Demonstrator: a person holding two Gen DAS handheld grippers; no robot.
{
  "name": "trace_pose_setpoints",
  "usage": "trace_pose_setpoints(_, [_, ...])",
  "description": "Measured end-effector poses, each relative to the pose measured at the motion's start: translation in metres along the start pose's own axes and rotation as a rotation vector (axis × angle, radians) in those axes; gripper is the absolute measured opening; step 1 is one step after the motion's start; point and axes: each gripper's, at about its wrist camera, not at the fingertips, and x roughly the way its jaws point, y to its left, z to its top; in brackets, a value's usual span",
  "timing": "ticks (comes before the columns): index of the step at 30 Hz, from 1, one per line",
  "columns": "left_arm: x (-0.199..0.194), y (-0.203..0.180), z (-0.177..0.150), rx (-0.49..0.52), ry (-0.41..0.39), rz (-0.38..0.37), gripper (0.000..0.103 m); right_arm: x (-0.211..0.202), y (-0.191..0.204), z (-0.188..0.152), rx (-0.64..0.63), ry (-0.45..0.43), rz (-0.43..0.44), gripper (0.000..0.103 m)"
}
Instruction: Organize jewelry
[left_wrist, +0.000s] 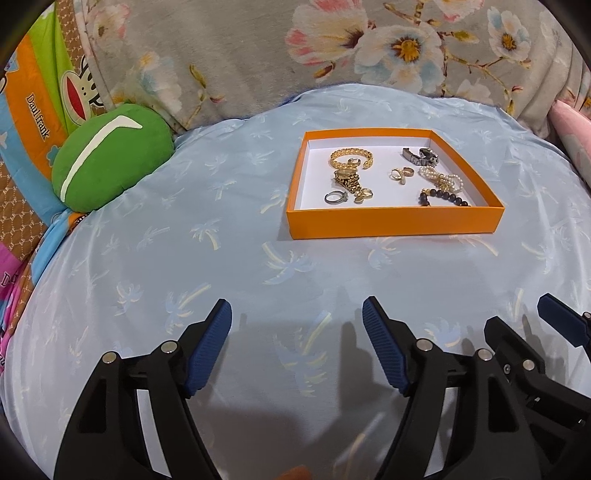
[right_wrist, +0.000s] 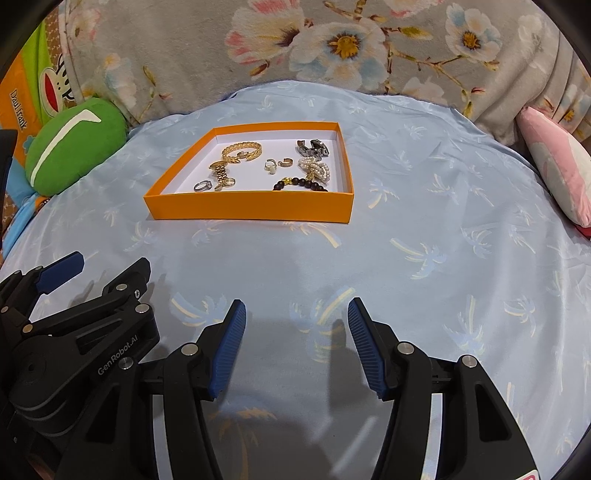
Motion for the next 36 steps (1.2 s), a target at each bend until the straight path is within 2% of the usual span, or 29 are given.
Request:
trace_pose_setpoints(23, [-0.0003, -0.0009, -0.0003, 0.000, 0.000, 0.000, 0.071, -0.0002, -0.0008, 0.0003, -0.001, -0.001, 0.000, 0.057])
trace_pose_setpoints(28, [0.0019, 0.0005, -0.0027, -0.052, 0.028, -0.017, 0.071, 0.0006, -0.0046, 0.0020, 0.012, -0.001, -0.006, 0.057])
trace_pose_setpoints(36, [0.0004, -0.0007, -0.0034, -0.053, 0.028, -0.018, 0.071, 0.0000, -0.0060, 0.0025, 0.015, -0.003, -0.007, 0.057])
